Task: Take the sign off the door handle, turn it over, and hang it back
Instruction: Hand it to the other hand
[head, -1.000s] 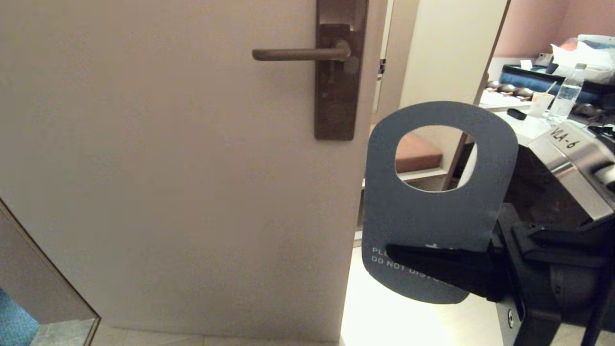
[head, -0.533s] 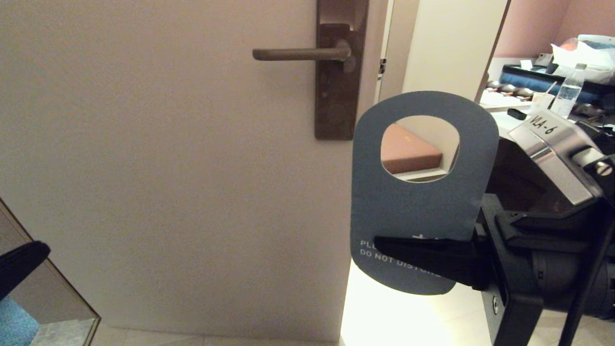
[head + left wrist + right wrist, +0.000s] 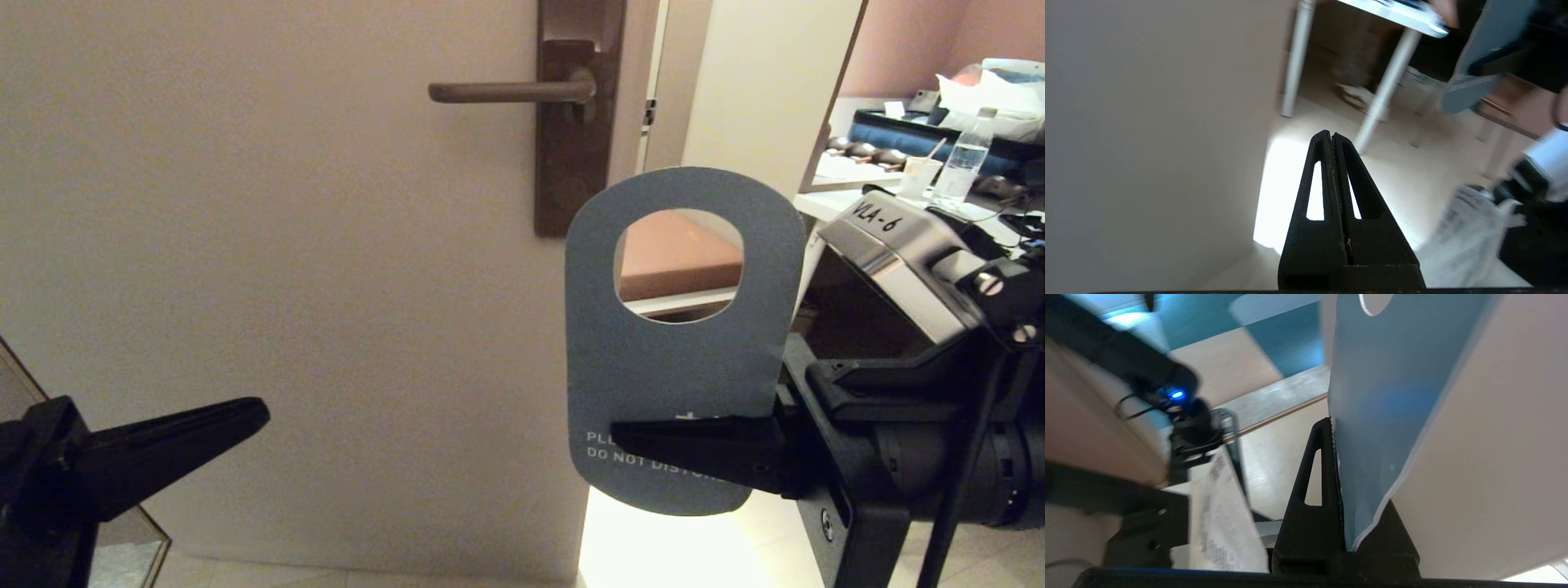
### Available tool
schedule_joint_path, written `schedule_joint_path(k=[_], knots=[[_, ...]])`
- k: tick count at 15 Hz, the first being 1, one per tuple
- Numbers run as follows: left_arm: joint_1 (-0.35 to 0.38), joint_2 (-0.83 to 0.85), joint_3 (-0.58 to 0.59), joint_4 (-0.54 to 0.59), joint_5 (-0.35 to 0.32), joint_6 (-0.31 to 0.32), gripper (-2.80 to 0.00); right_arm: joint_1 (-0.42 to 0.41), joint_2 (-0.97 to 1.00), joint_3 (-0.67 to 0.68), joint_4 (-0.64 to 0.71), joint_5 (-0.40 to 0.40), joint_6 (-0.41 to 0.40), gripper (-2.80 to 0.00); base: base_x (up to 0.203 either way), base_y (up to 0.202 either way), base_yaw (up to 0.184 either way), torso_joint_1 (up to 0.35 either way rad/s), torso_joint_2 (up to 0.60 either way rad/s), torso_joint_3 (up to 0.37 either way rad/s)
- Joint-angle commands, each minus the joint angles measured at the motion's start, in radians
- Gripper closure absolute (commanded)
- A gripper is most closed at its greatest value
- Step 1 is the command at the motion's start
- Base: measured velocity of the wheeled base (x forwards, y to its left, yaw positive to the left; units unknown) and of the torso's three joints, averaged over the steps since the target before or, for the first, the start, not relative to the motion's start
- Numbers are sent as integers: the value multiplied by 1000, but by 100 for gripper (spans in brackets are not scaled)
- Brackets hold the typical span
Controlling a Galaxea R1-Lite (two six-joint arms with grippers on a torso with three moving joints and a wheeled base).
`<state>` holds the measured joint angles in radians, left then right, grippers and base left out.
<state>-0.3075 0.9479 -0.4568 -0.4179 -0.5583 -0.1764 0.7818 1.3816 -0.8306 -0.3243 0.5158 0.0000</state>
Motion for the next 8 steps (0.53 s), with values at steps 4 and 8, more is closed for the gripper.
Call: schedule_joint_path(k=[4,8], knots=[[-114,246,-13,-198,-8,-10,0,1,61,-10,-5,52,-2,0,0,0,0,0,0,0],[-153,324,-72,-256,-8,-84,0,0,98,-29,-9,67,-2,0,0,0,0,0,0,0]])
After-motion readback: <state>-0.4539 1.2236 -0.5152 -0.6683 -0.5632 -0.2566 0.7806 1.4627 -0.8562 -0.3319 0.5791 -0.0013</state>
